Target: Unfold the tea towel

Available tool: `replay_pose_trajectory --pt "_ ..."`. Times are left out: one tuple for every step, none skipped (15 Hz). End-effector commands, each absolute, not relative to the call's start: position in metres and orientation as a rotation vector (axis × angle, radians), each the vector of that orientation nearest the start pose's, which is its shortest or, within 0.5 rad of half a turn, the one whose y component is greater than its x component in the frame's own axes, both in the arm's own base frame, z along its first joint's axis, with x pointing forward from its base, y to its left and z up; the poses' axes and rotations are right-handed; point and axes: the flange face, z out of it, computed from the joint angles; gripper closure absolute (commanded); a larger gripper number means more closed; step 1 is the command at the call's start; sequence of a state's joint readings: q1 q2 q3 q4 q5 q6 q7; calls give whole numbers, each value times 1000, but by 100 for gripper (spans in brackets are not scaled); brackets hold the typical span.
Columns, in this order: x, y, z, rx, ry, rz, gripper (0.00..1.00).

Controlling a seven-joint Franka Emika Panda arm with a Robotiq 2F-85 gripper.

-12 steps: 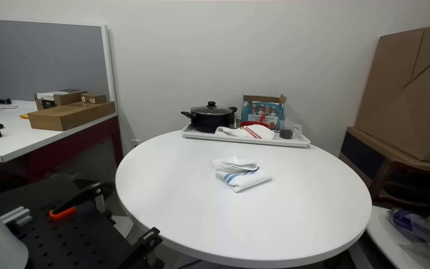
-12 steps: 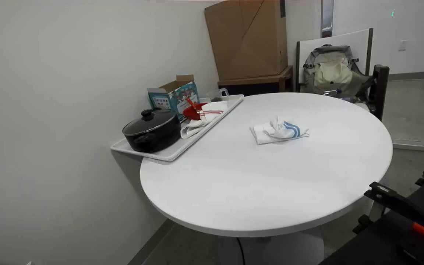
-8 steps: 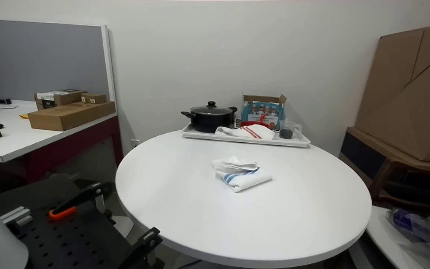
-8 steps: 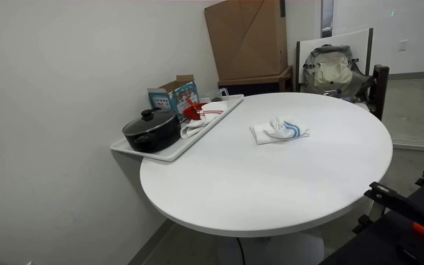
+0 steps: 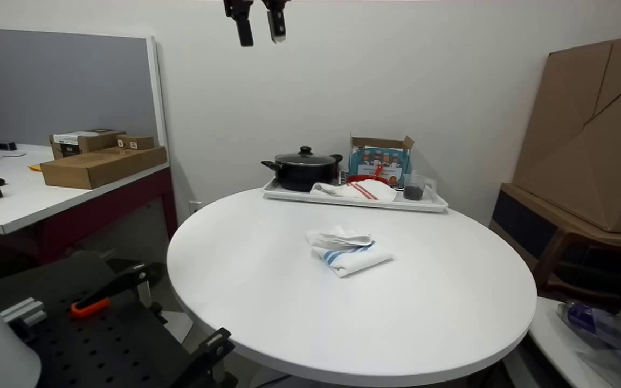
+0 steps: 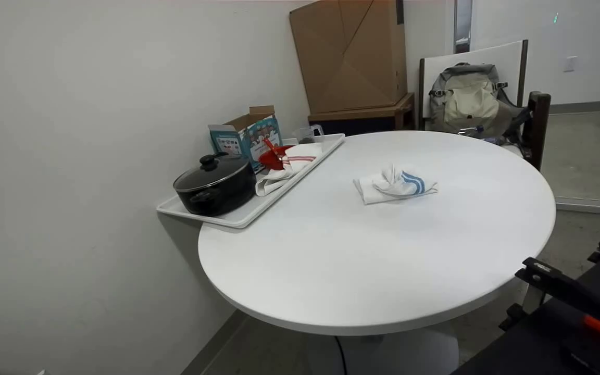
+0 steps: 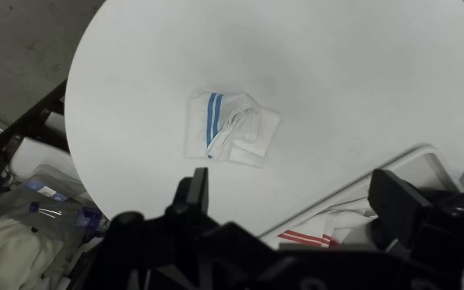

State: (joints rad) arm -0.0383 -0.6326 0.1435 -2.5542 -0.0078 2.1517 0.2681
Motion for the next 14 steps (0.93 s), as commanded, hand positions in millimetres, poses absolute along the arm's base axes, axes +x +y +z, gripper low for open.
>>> replay_pose_trajectory --pt "421 18 450 -3197 218 -357 0" --pt "432 8 433 -3200 207 -329 0" --pt "444 -1 415 -3204 198 -299 0" --pt "453 -8 401 -3209 188 -278 0" --pt "463 -15 385 -3214 175 -255 0" --pt "472 -19 371 -3218 161 -237 0" --pt "482 -23 355 -3222 141 -209 0" --pt "489 -27 343 -3227 126 -189 0" --pt "499 -31 326 -3230 106 -154 0" --pt "507 -34 315 -3233 92 -126 0" --pt "515 -37 300 -3236 75 -92 0" --pt "523 -40 288 -3236 63 -59 0" --pt "529 -41 274 -3240 52 -28 0" --pt "535 -42 262 -3243 37 -4 0"
